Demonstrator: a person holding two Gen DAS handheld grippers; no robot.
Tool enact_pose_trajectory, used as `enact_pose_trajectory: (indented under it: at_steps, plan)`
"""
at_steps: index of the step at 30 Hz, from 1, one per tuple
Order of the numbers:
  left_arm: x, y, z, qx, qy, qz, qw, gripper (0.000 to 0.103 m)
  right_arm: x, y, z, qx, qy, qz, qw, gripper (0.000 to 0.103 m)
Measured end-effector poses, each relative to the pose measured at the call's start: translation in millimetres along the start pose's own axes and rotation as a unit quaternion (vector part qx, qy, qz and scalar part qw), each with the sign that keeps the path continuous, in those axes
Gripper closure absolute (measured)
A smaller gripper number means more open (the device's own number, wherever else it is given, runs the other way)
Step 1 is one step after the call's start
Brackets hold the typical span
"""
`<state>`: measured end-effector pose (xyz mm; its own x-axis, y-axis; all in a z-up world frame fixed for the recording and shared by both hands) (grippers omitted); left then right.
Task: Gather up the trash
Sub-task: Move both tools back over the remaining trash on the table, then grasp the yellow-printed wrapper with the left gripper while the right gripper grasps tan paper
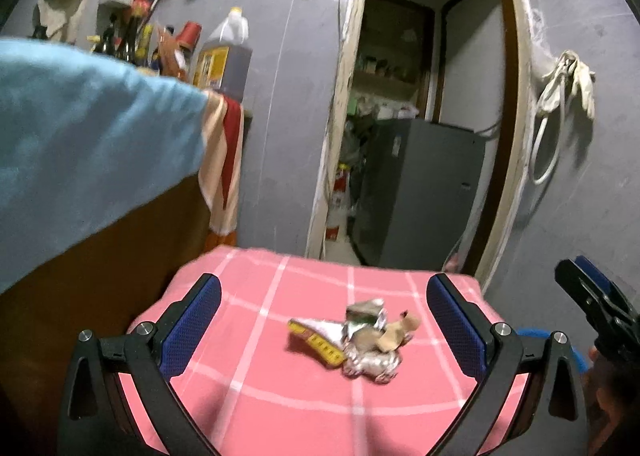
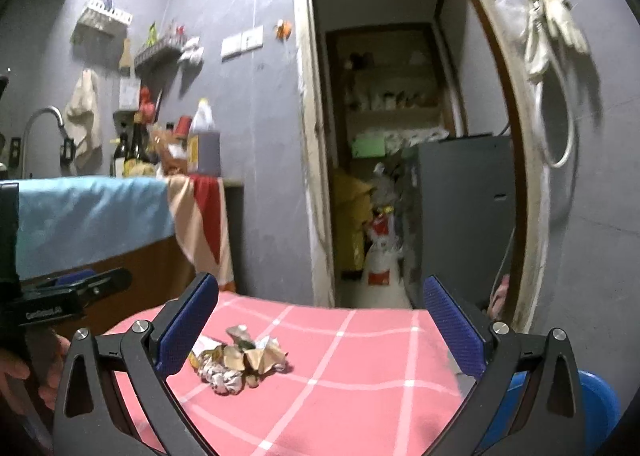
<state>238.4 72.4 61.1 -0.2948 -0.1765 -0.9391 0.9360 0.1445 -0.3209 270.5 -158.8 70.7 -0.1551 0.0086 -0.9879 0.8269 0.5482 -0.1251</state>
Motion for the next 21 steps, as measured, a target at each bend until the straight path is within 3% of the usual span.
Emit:
enact_pose_trajectory:
  at_steps: [6,13,15,21]
  plan:
    - [14,18,-10,0.003,-0.002,-0.050,0.9988,0.003,11,33,1,-0.016,0.016,-0.057,0.998,0.001]
    - [20,37,-12,0.017,-0.009,-0.091,0.9957,0.004,31,70,2,-0.049,0.049,-0.146,0.987,0.018]
    - [21,44,-12,0.021,-0.015,-0.102,0.9945,0.007,39,82,3,-0.062,0.071,-0.181,0.979,0.023]
    - [27,69,-12,0.037,-0.032,-0.150,0.9874,0.028,58,108,0,-0.085,0.097,-0.255,0.958,0.031]
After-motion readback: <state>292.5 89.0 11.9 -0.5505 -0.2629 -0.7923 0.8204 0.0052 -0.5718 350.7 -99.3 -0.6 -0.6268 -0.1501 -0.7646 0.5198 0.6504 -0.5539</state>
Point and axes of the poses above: each gripper's, at about its wrist camera, not at the fingertips, and y roughly the way its jaws point, z to its right, x to its underside, the point moved 4 cm from there along y, roughly the way its jaws point, and after that the axes turned 6 degrees about -x, right-handed, at the moved point
